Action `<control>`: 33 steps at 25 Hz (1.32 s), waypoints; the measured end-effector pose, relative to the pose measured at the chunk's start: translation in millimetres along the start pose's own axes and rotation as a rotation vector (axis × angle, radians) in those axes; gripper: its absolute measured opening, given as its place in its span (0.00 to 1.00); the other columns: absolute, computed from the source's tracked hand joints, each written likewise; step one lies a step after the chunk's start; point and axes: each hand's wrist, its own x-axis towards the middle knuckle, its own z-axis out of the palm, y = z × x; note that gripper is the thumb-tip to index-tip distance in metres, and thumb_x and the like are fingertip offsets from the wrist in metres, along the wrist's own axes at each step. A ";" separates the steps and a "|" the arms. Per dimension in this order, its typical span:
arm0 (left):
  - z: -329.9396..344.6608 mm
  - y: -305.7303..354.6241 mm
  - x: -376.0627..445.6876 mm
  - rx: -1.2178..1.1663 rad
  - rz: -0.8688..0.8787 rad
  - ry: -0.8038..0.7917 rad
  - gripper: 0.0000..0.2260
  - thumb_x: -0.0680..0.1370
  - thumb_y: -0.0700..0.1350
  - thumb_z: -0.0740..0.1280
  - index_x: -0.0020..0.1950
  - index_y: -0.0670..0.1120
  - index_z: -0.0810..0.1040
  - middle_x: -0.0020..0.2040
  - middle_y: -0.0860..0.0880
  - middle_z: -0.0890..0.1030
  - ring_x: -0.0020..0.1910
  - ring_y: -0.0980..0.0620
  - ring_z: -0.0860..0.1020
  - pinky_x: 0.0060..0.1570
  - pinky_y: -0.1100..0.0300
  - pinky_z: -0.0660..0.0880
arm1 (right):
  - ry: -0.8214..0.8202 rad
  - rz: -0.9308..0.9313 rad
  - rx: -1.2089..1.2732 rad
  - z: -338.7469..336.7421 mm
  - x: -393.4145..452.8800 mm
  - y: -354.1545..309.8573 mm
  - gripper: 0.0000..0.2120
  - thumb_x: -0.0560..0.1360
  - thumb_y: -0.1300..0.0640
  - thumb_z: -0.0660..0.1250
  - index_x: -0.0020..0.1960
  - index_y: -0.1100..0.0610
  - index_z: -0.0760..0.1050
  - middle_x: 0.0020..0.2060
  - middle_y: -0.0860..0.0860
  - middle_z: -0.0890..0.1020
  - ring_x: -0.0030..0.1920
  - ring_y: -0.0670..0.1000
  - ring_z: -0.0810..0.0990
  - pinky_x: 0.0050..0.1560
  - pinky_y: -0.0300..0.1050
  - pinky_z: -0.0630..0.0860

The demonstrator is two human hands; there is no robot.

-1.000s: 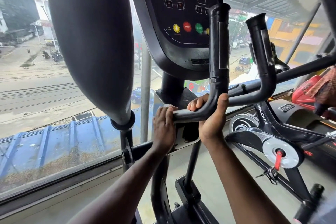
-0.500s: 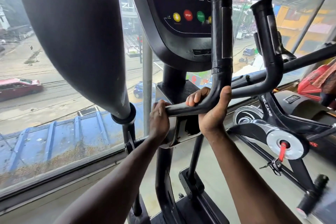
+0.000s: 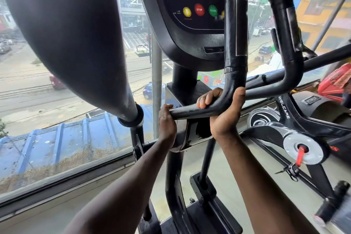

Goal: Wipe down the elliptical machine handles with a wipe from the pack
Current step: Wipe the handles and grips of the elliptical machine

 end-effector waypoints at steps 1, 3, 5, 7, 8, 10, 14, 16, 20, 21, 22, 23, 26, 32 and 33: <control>2.8 5.7 -5.9 0.024 0.074 0.005 0.18 0.84 0.49 0.48 0.53 0.47 0.76 0.54 0.47 0.76 0.55 0.51 0.74 0.63 0.57 0.69 | 0.001 -0.001 -0.004 -0.4 1.0 0.4 0.36 0.61 0.25 0.64 0.30 0.60 0.67 0.24 0.57 0.70 0.28 0.55 0.71 0.36 0.44 0.73; 6.0 17.3 -23.0 -0.007 0.251 -0.004 0.18 0.84 0.47 0.48 0.49 0.48 0.77 0.50 0.49 0.75 0.51 0.54 0.74 0.57 0.65 0.69 | 0.002 -0.002 -0.008 -0.6 1.1 1.2 0.36 0.61 0.24 0.64 0.30 0.60 0.67 0.25 0.57 0.70 0.28 0.55 0.71 0.36 0.44 0.73; 1.4 15.7 -21.7 -0.025 0.307 -0.031 0.19 0.84 0.47 0.49 0.48 0.47 0.78 0.49 0.48 0.77 0.50 0.57 0.75 0.54 0.69 0.68 | 0.001 -0.008 -0.008 -0.2 1.2 1.7 0.36 0.61 0.24 0.64 0.30 0.60 0.67 0.25 0.57 0.69 0.28 0.55 0.71 0.36 0.44 0.73; -4.8 8.2 -4.1 -0.002 0.227 -0.079 0.20 0.84 0.48 0.49 0.47 0.47 0.80 0.49 0.48 0.80 0.49 0.58 0.77 0.54 0.68 0.69 | -0.007 -0.011 -0.016 -1.3 1.7 2.3 0.36 0.62 0.24 0.64 0.30 0.60 0.67 0.25 0.57 0.69 0.28 0.54 0.71 0.36 0.44 0.72; -7.1 5.0 5.9 -0.010 0.146 -0.103 0.21 0.84 0.49 0.49 0.46 0.48 0.81 0.48 0.48 0.81 0.49 0.56 0.78 0.54 0.66 0.71 | -0.016 -0.011 -0.017 -1.9 1.8 2.5 0.36 0.62 0.25 0.64 0.30 0.60 0.68 0.24 0.57 0.70 0.28 0.54 0.71 0.36 0.44 0.72; -8.2 1.3 17.4 -0.148 -0.058 -0.141 0.20 0.85 0.49 0.49 0.46 0.50 0.81 0.46 0.50 0.82 0.48 0.54 0.78 0.53 0.61 0.72 | -0.028 -0.009 -0.024 -2.5 2.0 2.2 0.36 0.62 0.25 0.64 0.30 0.60 0.68 0.24 0.57 0.70 0.28 0.54 0.71 0.36 0.44 0.72; 0.3 2.4 14.4 -0.346 -0.245 -0.084 0.20 0.85 0.49 0.50 0.47 0.49 0.81 0.46 0.49 0.82 0.49 0.51 0.78 0.52 0.60 0.72 | -0.033 0.006 -0.020 -2.8 2.0 0.9 0.36 0.61 0.25 0.65 0.34 0.61 0.66 0.27 0.57 0.70 0.28 0.55 0.72 0.36 0.44 0.73; 0.4 6.6 6.6 -0.235 -0.062 -0.049 0.21 0.84 0.50 0.51 0.43 0.51 0.82 0.49 0.47 0.83 0.52 0.48 0.79 0.57 0.58 0.72 | -0.033 -0.001 -0.030 -4.2 2.4 1.8 0.36 0.61 0.25 0.64 0.33 0.61 0.67 0.25 0.57 0.70 0.28 0.54 0.72 0.36 0.44 0.73; -2.3 12.6 -2.4 -0.141 0.153 -0.102 0.21 0.83 0.52 0.52 0.44 0.52 0.83 0.50 0.48 0.83 0.52 0.52 0.80 0.58 0.59 0.72 | -0.045 -0.010 -0.044 -3.8 2.2 3.0 0.36 0.62 0.25 0.63 0.30 0.60 0.68 0.23 0.56 0.71 0.28 0.54 0.72 0.36 0.44 0.73; -3.6 10.1 0.0 -0.121 0.153 -0.103 0.20 0.84 0.51 0.52 0.45 0.51 0.83 0.51 0.48 0.83 0.52 0.53 0.80 0.59 0.59 0.71 | -0.044 -0.009 -0.045 -3.7 2.0 3.0 0.36 0.62 0.24 0.63 0.30 0.60 0.68 0.23 0.56 0.71 0.28 0.54 0.72 0.37 0.44 0.73; -4.7 7.8 3.7 -0.106 0.137 -0.105 0.20 0.84 0.50 0.52 0.46 0.51 0.83 0.51 0.48 0.83 0.53 0.53 0.79 0.61 0.57 0.71 | -0.042 -0.010 -0.045 -3.4 2.2 2.9 0.36 0.62 0.24 0.63 0.31 0.60 0.68 0.23 0.56 0.71 0.28 0.54 0.72 0.37 0.44 0.73; -5.7 5.0 7.5 -0.091 0.108 -0.113 0.19 0.83 0.50 0.52 0.46 0.52 0.82 0.52 0.48 0.83 0.54 0.52 0.79 0.63 0.55 0.72 | -0.037 -0.010 -0.046 -3.6 2.2 2.7 0.36 0.62 0.24 0.63 0.31 0.60 0.67 0.23 0.56 0.71 0.28 0.54 0.72 0.37 0.44 0.73; -9.6 1.5 15.4 -0.028 0.030 -0.153 0.19 0.81 0.52 0.50 0.46 0.55 0.81 0.54 0.47 0.82 0.57 0.49 0.78 0.66 0.47 0.70 | -0.001 0.004 -0.052 -3.5 1.5 2.7 0.37 0.61 0.24 0.64 0.32 0.61 0.67 0.24 0.57 0.70 0.28 0.55 0.71 0.37 0.45 0.73; -13.7 22.3 -15.2 0.186 0.201 -0.134 0.20 0.83 0.49 0.49 0.58 0.45 0.80 0.55 0.47 0.77 0.59 0.48 0.75 0.60 0.62 0.66 | -0.006 0.019 -0.078 -2.2 -2.0 -0.8 0.36 0.63 0.24 0.62 0.31 0.60 0.68 0.26 0.57 0.72 0.31 0.56 0.73 0.43 0.51 0.72; -11.5 28.1 -24.1 0.174 0.219 -0.115 0.21 0.83 0.50 0.49 0.59 0.45 0.79 0.56 0.47 0.77 0.59 0.50 0.75 0.60 0.62 0.66 | -0.015 0.017 -0.086 -3.3 -2.8 -1.6 0.35 0.64 0.24 0.62 0.30 0.59 0.70 0.26 0.56 0.73 0.32 0.56 0.74 0.45 0.53 0.71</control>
